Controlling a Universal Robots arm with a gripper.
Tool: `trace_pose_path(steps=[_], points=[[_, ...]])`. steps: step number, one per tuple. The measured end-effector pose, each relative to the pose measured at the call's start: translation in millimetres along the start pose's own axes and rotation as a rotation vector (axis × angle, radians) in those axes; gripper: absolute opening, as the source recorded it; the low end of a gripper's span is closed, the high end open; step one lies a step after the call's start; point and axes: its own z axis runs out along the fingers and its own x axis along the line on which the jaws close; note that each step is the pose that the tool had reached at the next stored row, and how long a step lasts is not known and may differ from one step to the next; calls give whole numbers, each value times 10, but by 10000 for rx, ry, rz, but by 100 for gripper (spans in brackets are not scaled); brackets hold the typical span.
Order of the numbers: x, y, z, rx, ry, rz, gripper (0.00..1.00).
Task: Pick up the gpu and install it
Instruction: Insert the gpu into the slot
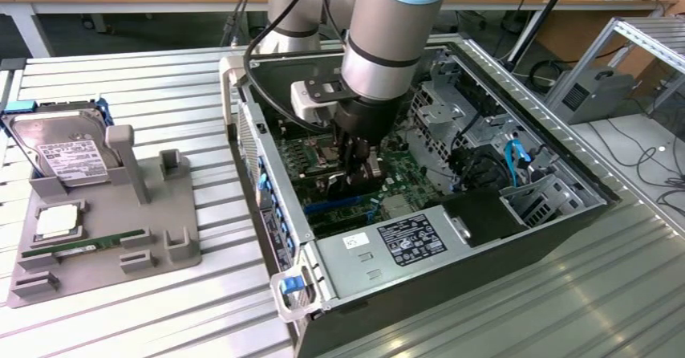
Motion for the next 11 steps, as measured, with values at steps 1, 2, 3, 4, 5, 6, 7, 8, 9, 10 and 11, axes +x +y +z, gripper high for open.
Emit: trace_pose_path(steps=[1,2,3,4,5,6,7,8,9,10,11], points=[[1,0,4,1,-1,0,27],[1,1,8,1,-2,0,27],[2,1,12,0,0,0,27],[4,2,20,0,0,1,27],[7,2,32,0,0,1,27],[9,2,40,0,0,0,27],[11,2,45,0,0,0,27],[13,2,52,0,0,0,27],[14,2,57,-1,1,0,27],[15,2,60,-1,1,0,27],[15,2,64,-1,1,0,27]])
